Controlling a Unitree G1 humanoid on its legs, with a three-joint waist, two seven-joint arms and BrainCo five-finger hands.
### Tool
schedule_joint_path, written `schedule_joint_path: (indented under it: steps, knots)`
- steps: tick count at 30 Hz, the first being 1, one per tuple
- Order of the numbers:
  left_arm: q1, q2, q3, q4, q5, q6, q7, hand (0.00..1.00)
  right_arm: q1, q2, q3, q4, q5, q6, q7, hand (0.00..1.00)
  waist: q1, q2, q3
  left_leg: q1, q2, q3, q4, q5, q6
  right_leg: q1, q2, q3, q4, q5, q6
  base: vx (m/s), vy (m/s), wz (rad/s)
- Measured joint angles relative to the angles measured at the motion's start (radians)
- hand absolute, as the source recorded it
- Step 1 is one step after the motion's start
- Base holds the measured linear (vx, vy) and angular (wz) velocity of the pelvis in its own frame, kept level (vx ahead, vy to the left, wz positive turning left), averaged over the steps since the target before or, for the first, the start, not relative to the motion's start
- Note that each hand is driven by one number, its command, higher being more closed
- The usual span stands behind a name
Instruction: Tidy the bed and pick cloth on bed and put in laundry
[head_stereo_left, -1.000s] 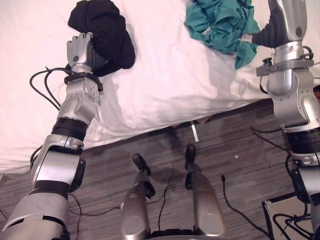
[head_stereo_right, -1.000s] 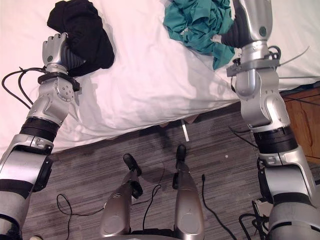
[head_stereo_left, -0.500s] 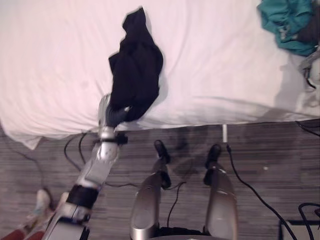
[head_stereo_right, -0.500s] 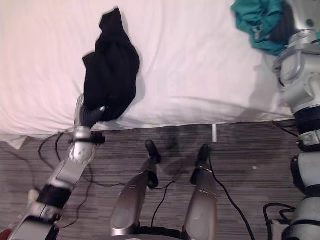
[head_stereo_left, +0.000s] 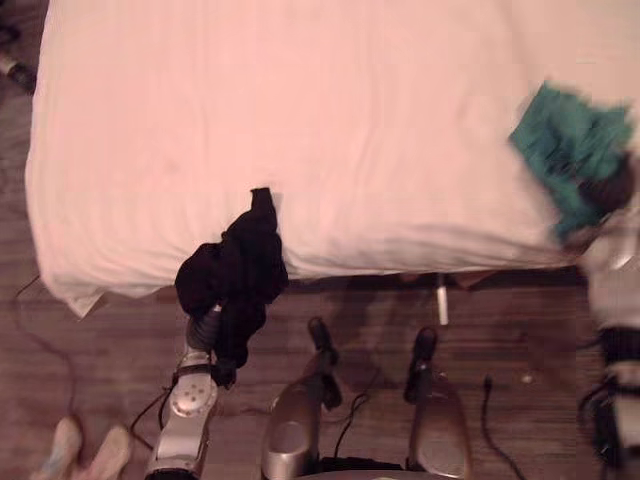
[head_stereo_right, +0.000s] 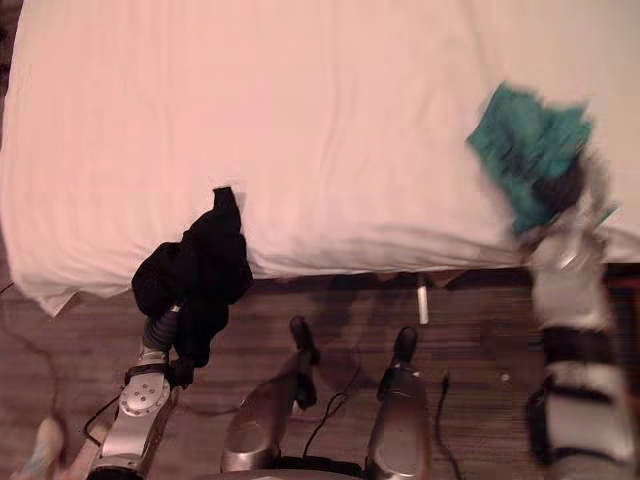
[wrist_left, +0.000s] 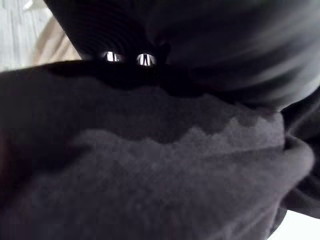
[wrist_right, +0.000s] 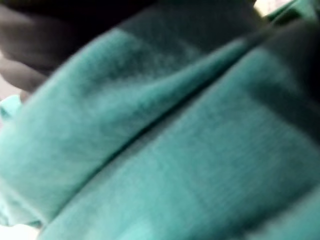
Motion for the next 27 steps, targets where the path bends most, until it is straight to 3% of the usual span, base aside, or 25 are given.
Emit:
schedule_joint_path:
  steps: [3, 6, 10, 15, 17, 18, 19, 20, 23, 24, 25, 27]
  knots:
    - [0.029, -0.036, 0.001, 0.006, 0.001, 0.015, -0.038, 1.00, 0.324, 0.284, 0.007, -0.150, 0.003, -0.005, 0.006, 1.00, -0.025, -0.057, -0.100, 0.071, 0.014, 0.006, -0.002, -0.037, 0.001, 0.078, 0.021, 0.009, -0.046, -0.002, 0.003, 0.12, -0.081, -0.21]
    - [0.058, -0.103, 0.000, 0.030, 0.010, 0.036, -0.046, 1.00, 0.514, 0.419, 0.070, -0.160, 0.003, -0.016, 0.031, 1.00, -0.040, -0.073, -0.165, 0.127, 0.009, 0.038, -0.001, -0.058, -0.001, 0.129, 0.024, 0.041, -0.086, 0.015, 0.011, 0.08, -0.002, -0.35]
    - [0.086, -0.180, 0.026, 0.092, 0.011, 0.059, -0.043, 1.00, 0.643, 0.489, 0.118, -0.120, 0.011, -0.021, 0.076, 1.00, -0.052, -0.064, -0.212, 0.173, 0.007, 0.049, -0.002, -0.079, -0.009, 0.185, 0.024, 0.049, -0.127, 0.020, 0.016, 0.02, 0.001, -0.11]
    - [0.163, -0.247, 0.075, 0.146, -0.050, 0.083, -0.043, 1.00, 0.669, 0.496, 0.124, 0.093, 0.072, -0.018, 0.142, 1.00, -0.041, -0.054, -0.262, 0.189, 0.003, -0.008, -0.008, -0.084, -0.012, 0.264, 0.021, -0.014, -0.159, 0.019, 0.021, 0.00, -0.019, 0.35]
    - [0.161, -0.262, 0.074, 0.159, -0.080, 0.085, -0.043, 1.00, 0.659, 0.487, 0.138, 0.125, 0.107, -0.018, 0.156, 1.00, -0.035, -0.052, -0.274, 0.144, -0.003, -0.063, -0.008, -0.089, -0.003, 0.285, 0.010, -0.116, -0.158, 0.013, 0.026, -0.01, -0.031, 1.46]
    - [0.145, -0.269, 0.073, 0.159, -0.100, 0.089, -0.044, 1.00, 0.653, 0.487, 0.139, 0.128, 0.117, -0.018, 0.154, 1.00, -0.026, -0.058, -0.276, 0.110, 0.000, -0.005, -0.006, -0.127, 0.051, 0.309, -0.005, -0.223, -0.167, 0.026, 0.032, 0.00, 0.027, 2.17]
    - [0.133, -0.274, 0.073, 0.162, -0.104, 0.089, -0.043, 1.00, 0.647, 0.489, 0.140, 0.133, 0.118, -0.019, 0.153, 1.00, -0.023, -0.074, -0.279, 0.096, 0.006, 0.112, 0.006, -0.165, 0.107, 0.330, -0.030, -0.314, -0.180, 0.028, 0.033, 0.03, 0.114, 2.97]
    - [0.117, -0.276, 0.071, 0.172, -0.106, 0.089, -0.043, 1.00, 0.625, 0.485, 0.140, 0.151, 0.118, -0.020, 0.152, 1.00, -0.023, -0.093, -0.277, 0.074, 0.049, 0.331, 0.076, -0.194, 0.155, 0.354, -0.067, -0.431, -0.174, 0.022, 0.039, 0.03, 0.096, 2.45]
    - [0.118, -0.277, 0.073, 0.178, -0.110, 0.096, -0.038, 1.00, 0.550, 0.442, 0.167, 0.173, 0.117, -0.020, 0.149, 1.00, -0.023, -0.056, -0.288, 0.066, 0.177, 0.691, 0.261, -0.182, 0.158, 0.428, -0.071, -0.666, -0.138, 0.003, 0.064, 0.13, 0.184, 2.58]
    - [0.123, -0.276, 0.077, 0.177, -0.111, 0.102, -0.034, 1.00, 0.520, 0.418, 0.188, 0.177, 0.116, -0.019, 0.149, 1.00, -0.018, -0.043, -0.292, 0.041, 0.166, 0.656, 0.272, -0.165, 0.157, 0.463, -0.084, -0.760, -0.119, 0.004, 0.065, 0.12, 0.163, 2.33]
    - [0.123, -0.277, 0.080, 0.174, -0.114, 0.103, -0.030, 1.00, 0.512, 0.414, 0.196, 0.177, 0.115, -0.019, 0.149, 1.00, -0.004, -0.042, -0.294, 0.035, 0.147, 0.629, 0.265, -0.169, 0.162, 0.476, -0.093, -0.788, -0.112, 0.005, 0.065, 0.07, 0.136, 1.73]
    - [0.137, -0.283, 0.118, 0.166, -0.129, 0.105, -0.017, 1.00, 0.436, 0.421, 0.230, 0.174, 0.107, -0.019, 0.151, 1.00, 0.037, -0.063, -0.295, 0.000, 0.052, 0.515, 0.204, -0.184, 0.176, 0.508, -0.167, -0.903, -0.001, 0.004, 0.064, 0.12, 0.207, 1.51]
